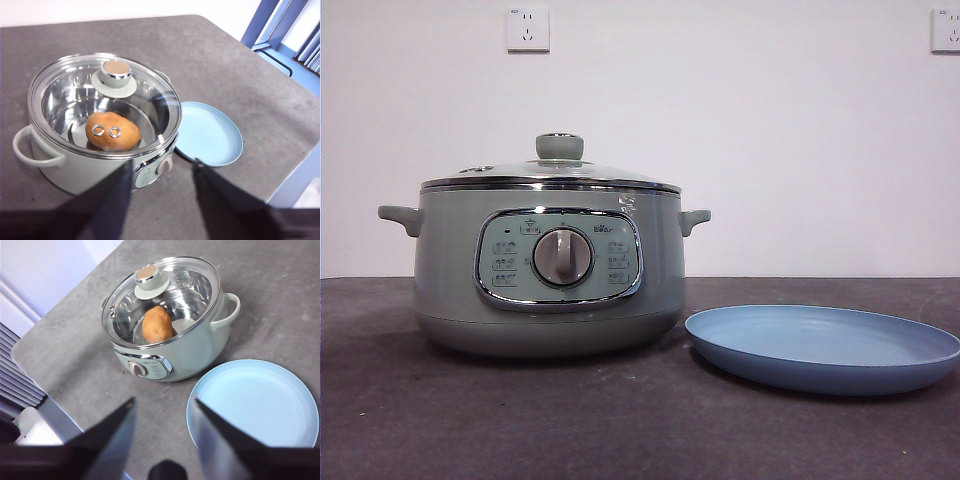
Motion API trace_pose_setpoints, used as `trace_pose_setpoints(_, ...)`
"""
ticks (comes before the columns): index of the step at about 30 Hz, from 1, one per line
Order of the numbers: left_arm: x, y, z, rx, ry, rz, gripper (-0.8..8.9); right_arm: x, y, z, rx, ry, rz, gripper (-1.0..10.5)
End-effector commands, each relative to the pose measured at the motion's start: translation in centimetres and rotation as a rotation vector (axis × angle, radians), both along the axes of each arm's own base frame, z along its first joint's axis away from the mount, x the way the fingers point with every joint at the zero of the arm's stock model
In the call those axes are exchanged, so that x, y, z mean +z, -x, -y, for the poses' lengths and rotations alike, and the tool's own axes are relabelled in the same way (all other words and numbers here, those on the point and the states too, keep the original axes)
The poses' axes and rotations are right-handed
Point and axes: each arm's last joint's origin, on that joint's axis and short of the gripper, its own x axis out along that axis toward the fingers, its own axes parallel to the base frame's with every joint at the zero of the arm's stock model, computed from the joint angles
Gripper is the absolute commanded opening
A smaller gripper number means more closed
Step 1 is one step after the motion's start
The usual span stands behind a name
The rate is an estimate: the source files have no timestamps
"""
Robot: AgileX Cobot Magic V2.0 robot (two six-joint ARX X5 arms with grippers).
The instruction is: Take the potato out from the steamer,put the potato on the plate,close the lid
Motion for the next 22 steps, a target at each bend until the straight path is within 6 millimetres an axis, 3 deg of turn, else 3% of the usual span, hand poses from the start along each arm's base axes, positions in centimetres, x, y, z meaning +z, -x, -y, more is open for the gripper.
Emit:
trace_pose_setpoints(1,0.1,0.1,0.0,-0.009,-0.01,0.017,6.65,0.1,0.0,0.0,0.001,-0.009,0.003,6.3)
trace_pose_setpoints(13,0.5,-0.9,0.4,-0.038,-0.012,0.054,6.65,0.1,-0.1,-0.1,0.001,-0.01,0.003,6.3)
trace_pose_setpoints(22,1.4,-6.3,2.1,-0.067,-0.063,0.028,6.65,0.1,-0.2,-0.1,0.001,-0.009,0.0,6.3)
